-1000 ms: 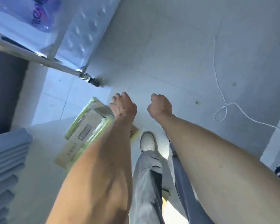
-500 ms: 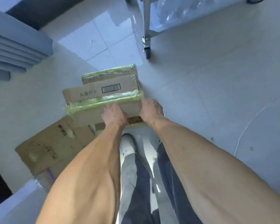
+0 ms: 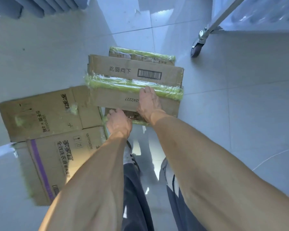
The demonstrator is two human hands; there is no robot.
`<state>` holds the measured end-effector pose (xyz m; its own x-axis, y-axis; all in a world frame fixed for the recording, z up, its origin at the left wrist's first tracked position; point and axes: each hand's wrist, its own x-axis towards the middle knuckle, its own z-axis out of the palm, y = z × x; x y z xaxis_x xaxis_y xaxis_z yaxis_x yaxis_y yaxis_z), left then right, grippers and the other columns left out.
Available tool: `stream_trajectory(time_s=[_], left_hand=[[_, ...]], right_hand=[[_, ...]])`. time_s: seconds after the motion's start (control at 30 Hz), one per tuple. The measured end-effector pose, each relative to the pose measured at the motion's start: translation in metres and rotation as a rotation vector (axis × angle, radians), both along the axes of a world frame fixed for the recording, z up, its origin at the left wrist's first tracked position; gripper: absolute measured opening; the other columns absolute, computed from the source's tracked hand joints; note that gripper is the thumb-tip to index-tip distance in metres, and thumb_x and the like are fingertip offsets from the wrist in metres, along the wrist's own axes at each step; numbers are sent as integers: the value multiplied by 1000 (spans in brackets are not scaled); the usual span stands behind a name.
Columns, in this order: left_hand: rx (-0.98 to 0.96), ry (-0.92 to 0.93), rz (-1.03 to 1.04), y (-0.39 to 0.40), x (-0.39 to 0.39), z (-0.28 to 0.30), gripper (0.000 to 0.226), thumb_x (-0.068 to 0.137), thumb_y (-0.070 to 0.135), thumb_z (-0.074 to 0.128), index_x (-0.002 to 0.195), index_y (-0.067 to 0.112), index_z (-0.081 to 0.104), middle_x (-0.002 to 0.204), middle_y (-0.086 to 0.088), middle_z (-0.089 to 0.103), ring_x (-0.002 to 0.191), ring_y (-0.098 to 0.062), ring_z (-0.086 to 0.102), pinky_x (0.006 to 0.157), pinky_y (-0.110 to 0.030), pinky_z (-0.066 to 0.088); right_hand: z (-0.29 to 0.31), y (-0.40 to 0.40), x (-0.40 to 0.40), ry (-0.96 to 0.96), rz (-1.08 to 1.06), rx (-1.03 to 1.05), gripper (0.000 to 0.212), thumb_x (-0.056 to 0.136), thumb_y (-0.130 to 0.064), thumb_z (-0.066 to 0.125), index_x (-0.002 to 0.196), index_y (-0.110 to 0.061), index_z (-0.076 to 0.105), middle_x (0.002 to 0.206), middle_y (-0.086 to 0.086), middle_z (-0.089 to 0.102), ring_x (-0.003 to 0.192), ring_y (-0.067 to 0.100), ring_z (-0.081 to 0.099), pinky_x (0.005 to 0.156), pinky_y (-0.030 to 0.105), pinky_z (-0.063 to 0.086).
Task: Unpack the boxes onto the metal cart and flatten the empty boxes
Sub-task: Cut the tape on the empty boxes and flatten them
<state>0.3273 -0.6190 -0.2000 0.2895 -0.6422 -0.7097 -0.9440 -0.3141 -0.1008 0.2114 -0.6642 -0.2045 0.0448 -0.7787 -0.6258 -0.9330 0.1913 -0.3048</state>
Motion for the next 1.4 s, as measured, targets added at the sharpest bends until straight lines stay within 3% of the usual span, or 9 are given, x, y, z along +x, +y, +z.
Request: stream_trajectory(time_s=[0.1,0.23,0.37,0.5,0.73,0.93,1.03,1.2,1.4], left_hand=[[-8,48,60,-6,8,-8,42,93,24,61,128,5,46,131,-21,49,122,-35,50,95,-46,48],[-22,79,205,-16,14,-9,40,94,19,58,128,1,44,129,-19,50,117,-35,52,95,-44,45],[2,101,258,-22,17,8,48,94,19,56,137,3,41,132,-19,47,117,-35,55,91,-42,45],[-53,119,346,-39,35,41,43,93,18,57,131,6,42,125,-20,54,112,-37,58,88,-40,46],[-180,84,367,-83,61,103,49,97,24,54,138,4,37,128,-21,57,115,-38,57,91,-42,46],[-307,180,436,-91,43,132,53,100,18,43,149,8,26,135,-27,46,118,-42,53,94,-47,44],[-305,183,334,-83,41,123,45,102,18,40,146,9,34,138,-23,43,119,-39,52,94,-46,44],[-175,280,181,-53,35,78,35,103,21,33,117,6,61,119,-19,62,107,-34,60,91,-40,48],[12,368,111,-17,20,40,38,102,18,37,131,10,60,130,-19,62,119,-35,58,102,-39,46]], right_hand=[[-7,-12,11,120,-4,-34,52,82,-14,73,129,-10,50,129,10,50,121,28,43,99,39,39],[3,-14,21,154,20,25,19,90,-4,54,106,-13,60,100,9,61,103,29,52,92,40,40],[31,1,25,81,96,-50,26,86,6,46,100,-15,40,68,5,50,63,30,48,61,38,36],[77,-20,31,77,148,-157,33,82,4,47,108,-16,41,57,2,40,52,24,39,55,37,37],[149,-61,37,16,69,-295,25,77,-9,53,100,-18,47,57,5,39,58,29,46,55,35,35],[171,-66,56,-256,-662,-260,21,86,-22,57,105,-17,54,88,13,66,81,35,54,67,36,39],[157,-57,60,-218,-920,-168,22,90,-23,56,107,-10,53,101,17,66,97,37,59,74,38,40],[110,-21,58,-284,-967,-4,13,86,-12,51,98,-12,51,102,15,66,95,35,62,81,39,52],[64,32,50,-244,-896,229,30,86,-13,52,116,-11,47,113,15,62,104,36,59,86,39,49]])
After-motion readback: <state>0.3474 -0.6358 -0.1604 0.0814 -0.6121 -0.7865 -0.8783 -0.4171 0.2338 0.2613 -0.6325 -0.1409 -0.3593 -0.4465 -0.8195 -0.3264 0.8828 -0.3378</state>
